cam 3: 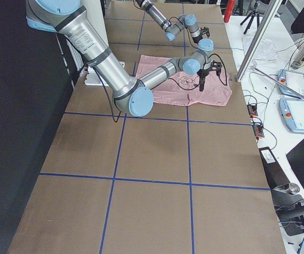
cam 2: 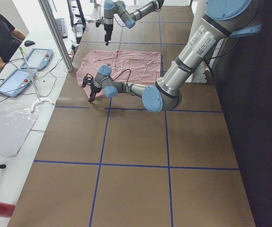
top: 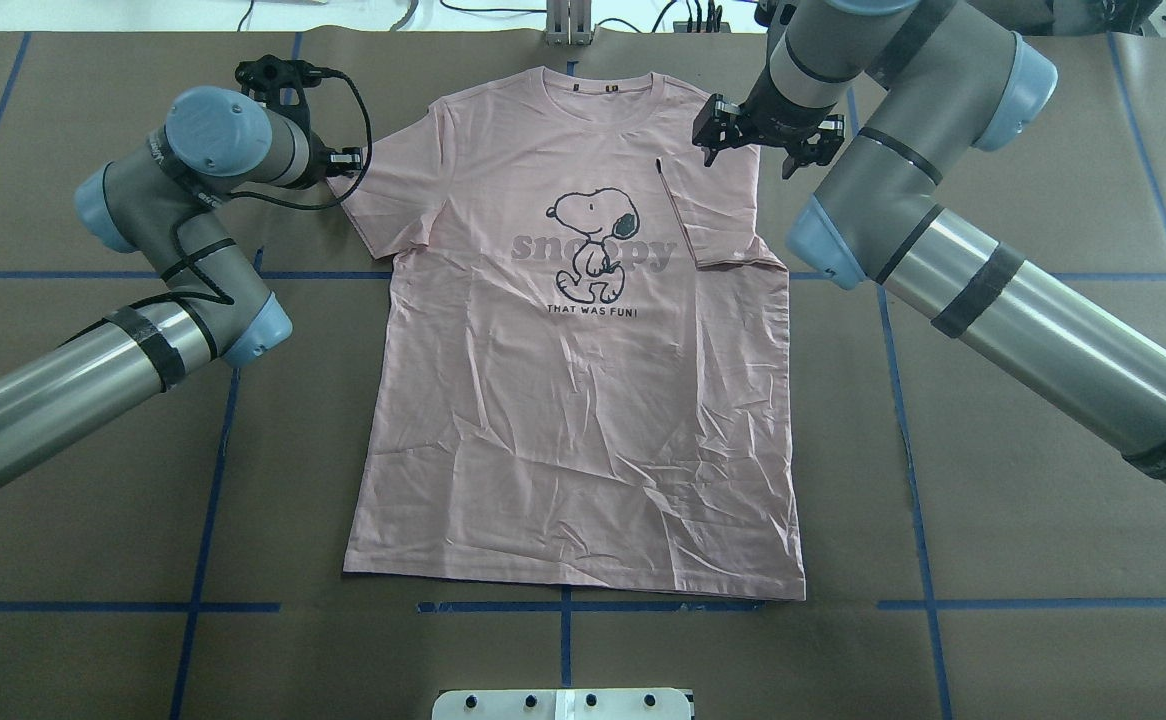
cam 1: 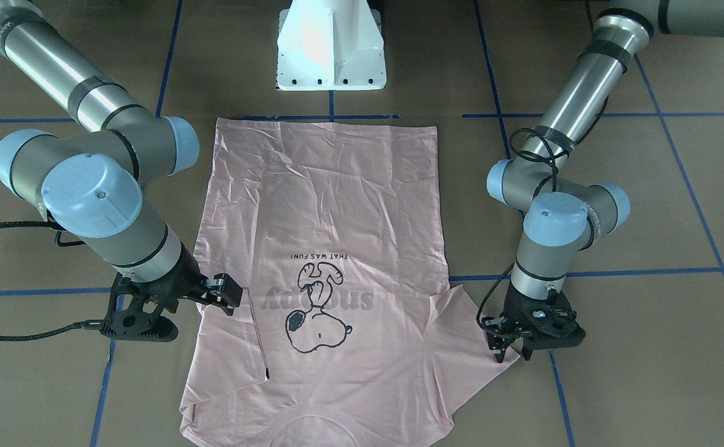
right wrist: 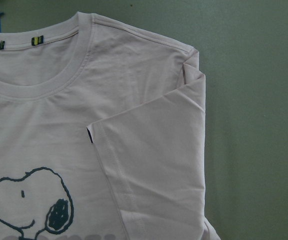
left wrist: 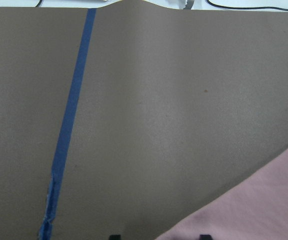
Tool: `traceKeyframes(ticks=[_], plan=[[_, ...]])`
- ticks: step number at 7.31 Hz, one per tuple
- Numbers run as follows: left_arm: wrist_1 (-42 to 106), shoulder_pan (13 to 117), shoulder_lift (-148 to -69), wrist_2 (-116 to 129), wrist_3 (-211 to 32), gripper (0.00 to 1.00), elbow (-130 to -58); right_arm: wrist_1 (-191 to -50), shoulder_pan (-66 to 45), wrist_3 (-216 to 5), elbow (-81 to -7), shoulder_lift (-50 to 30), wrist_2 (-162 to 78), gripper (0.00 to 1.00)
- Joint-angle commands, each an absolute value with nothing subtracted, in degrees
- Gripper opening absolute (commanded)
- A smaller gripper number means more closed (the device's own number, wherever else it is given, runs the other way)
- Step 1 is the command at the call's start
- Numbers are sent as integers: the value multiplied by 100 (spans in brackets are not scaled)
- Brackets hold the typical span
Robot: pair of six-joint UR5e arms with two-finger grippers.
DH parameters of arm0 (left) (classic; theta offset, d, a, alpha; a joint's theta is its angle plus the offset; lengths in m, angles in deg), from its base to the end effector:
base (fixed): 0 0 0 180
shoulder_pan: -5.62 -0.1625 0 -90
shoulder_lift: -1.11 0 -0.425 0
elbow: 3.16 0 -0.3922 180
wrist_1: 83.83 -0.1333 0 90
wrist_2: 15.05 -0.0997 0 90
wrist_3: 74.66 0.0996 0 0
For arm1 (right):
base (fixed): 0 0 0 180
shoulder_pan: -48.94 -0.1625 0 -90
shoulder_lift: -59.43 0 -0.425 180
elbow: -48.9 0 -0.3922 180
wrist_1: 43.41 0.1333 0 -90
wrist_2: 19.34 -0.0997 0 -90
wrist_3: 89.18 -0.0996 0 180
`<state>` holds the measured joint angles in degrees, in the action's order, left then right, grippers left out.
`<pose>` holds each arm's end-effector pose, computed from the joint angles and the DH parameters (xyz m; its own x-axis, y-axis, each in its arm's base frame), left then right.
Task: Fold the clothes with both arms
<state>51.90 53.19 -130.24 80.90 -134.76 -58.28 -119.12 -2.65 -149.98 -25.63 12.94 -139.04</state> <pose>0.4556 -0.6807 0.4193 0.6969 -0.0275 -0.7167 0.3824 0.8597 0.3388 -0.4131 -0.6561 0.2832 0.6319 0.1148 0.7665 -0.1891 0.9819 0.0088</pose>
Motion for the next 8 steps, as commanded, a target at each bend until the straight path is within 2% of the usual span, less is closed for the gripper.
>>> traceKeyframes(ticks=[1,3,4,5,7,8], plan=[[5187,5326,-13055,8119,-13469,0,-5880,-11908,-257,-14991,-2555,1294,-13904,100],[4682,5430,-13169,8580,-13504,0,-6351,-11908,-256,-14991,-2555,1259,-13904,100],[3729,5449,-13596,8794,-13600,0,-6694,-11908,-256,-14991,-2555,1241,-13904,100],[3484,5414,-14026,8796,-14280,0,-6645,-11899,-256,-14991,-2572,1232,-13904,100],[3899,5107,-14749,8691,-14846,0,-5543,-11899,-256,-14939,-2825,979,-13948,100],[4165,4993,-14751,8647,-14997,0,-5407,-11899,-256,-14912,-2931,838,-13948,100]])
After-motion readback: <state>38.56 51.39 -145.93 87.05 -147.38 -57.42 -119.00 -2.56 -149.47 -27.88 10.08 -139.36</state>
